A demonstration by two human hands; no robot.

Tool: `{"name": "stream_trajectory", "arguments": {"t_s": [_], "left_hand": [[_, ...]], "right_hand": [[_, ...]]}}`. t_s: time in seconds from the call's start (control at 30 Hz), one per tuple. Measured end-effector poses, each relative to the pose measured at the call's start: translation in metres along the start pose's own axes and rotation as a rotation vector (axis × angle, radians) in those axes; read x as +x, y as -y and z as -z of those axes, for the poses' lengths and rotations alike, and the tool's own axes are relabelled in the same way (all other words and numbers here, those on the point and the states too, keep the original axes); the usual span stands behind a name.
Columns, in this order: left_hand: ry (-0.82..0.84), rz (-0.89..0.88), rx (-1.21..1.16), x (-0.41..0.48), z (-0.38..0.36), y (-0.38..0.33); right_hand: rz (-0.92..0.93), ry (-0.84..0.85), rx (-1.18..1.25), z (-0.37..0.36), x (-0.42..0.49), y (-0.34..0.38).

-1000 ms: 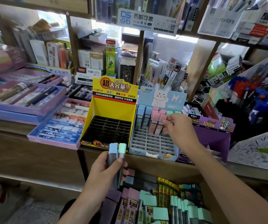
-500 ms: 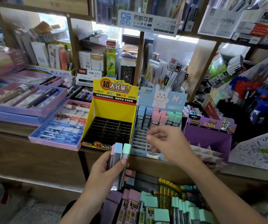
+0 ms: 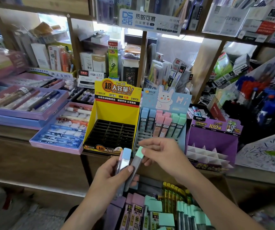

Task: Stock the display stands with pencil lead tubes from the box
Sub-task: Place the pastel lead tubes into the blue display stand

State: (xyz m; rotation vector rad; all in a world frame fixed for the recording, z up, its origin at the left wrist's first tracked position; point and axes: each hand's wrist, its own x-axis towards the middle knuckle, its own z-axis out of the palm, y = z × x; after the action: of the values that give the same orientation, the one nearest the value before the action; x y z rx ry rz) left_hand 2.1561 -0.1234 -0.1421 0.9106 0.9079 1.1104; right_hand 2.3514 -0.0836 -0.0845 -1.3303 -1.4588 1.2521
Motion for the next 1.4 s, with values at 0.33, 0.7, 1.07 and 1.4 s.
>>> {"name": "stream_trajectory", "arguments": {"t_s": [0.33,0.7,1.07,1.4], "left_hand": [[-0.023,0.017,-0.028,0.003,0.004,0.003],[-0.041,0.005,-0.058,0.004,0.006,0.004],[-0.065,-0.011,-0.023,0.005,0.005,0.001],[-0.089,-0.006,-0.109,0.007,0.009,0.005]], "right_hand": [[0.084,-0.009,0.054,0.034,-0.002,0.008],[0.130,-0.055,0.065,0.042,-0.006,0.005],[0.252,-0.295,-0.215,0.105,0.002,0.043],[0.279,-0.375,-0.637,0.122,0.027,0.050]]}}
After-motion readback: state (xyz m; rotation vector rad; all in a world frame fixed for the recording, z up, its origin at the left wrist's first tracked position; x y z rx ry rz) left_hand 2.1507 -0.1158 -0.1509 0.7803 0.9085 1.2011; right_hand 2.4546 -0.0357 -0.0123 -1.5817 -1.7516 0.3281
